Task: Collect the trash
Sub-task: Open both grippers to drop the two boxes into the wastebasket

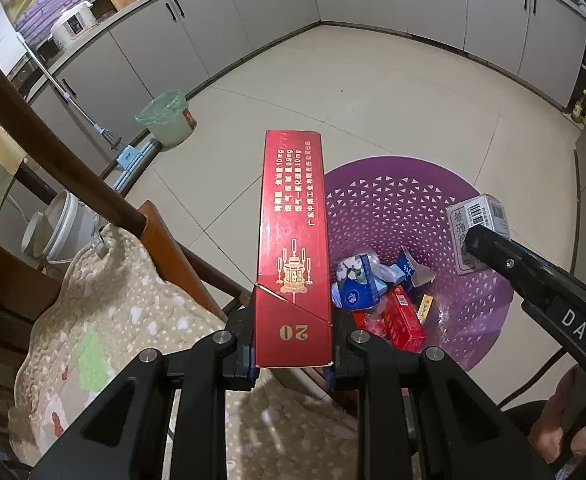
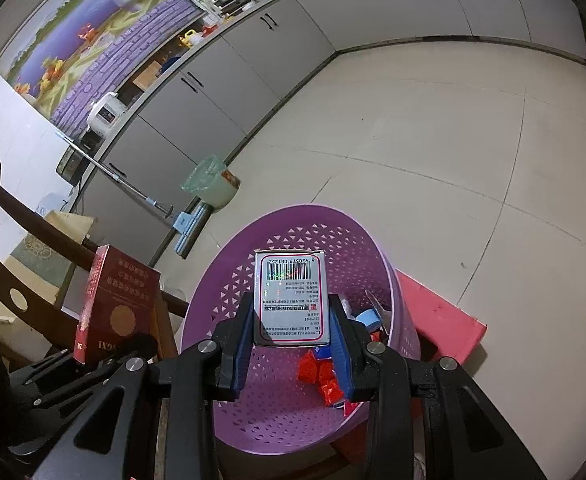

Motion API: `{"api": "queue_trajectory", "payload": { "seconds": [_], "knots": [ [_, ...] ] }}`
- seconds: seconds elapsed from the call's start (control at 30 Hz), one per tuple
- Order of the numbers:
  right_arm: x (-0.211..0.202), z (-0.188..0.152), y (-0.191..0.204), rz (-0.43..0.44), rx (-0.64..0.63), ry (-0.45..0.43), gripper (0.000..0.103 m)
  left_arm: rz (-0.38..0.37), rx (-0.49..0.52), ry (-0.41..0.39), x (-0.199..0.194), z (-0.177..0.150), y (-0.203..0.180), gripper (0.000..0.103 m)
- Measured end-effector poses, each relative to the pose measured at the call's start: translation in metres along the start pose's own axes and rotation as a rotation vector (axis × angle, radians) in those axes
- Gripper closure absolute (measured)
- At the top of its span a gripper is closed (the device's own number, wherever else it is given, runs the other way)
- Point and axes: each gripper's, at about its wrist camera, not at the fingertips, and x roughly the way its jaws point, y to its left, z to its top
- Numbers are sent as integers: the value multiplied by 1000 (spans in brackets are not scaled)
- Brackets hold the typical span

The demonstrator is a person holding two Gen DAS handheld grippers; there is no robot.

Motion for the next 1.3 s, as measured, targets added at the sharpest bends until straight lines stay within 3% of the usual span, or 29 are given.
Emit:
{"api": "queue_trajectory", "payload": {
  "seconds": [1.3],
  "knots": [
    [4, -3, 7, -4, -30, 14, 66, 4, 16, 4, 9, 2, -4, 81]
  ]
}}
